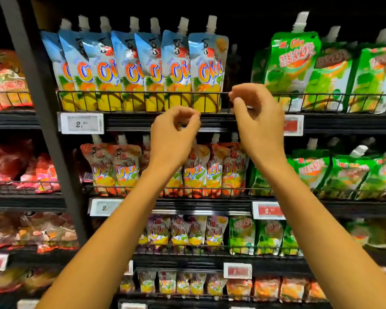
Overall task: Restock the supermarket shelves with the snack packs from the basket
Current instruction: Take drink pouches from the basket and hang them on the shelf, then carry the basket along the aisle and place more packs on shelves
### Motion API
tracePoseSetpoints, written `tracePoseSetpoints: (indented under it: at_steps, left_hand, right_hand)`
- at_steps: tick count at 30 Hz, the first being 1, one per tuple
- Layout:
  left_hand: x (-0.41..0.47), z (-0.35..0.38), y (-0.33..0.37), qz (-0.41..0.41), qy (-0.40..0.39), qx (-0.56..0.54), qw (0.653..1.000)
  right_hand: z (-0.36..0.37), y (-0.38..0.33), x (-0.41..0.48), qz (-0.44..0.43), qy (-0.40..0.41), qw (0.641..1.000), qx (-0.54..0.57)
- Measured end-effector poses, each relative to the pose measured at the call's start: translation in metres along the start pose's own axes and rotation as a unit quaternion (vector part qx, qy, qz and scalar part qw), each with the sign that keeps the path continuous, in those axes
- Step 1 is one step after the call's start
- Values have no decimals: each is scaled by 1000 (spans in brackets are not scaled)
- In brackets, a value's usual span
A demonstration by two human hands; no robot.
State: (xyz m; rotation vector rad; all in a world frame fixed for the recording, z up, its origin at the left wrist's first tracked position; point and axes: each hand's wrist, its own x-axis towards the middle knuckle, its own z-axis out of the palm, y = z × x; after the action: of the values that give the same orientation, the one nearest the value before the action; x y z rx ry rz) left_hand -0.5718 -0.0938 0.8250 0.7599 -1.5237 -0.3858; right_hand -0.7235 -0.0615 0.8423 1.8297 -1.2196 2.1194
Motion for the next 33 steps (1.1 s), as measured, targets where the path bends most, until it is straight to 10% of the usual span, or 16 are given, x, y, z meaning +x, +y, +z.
tracePoseSetpoints:
  at_steps: [7,17,22,33]
  left_hand:
    - [-185,9,-123,-292,-164,-61,940]
    - [-532,-26,-303,-721,-167,76,668]
    - [-649,-50,-378,-769,-194,135,594]
    - [-817,-66,-553,-676,-268,375,575]
  right_hand:
    - [-34,92,-211,316,-144,934,87]
    - [-112,236,-578,801,-145,579,-29]
    - [-148,287,-712,825,-121,537,-124]
    - [-173,418,-920,766,-210,500,-346]
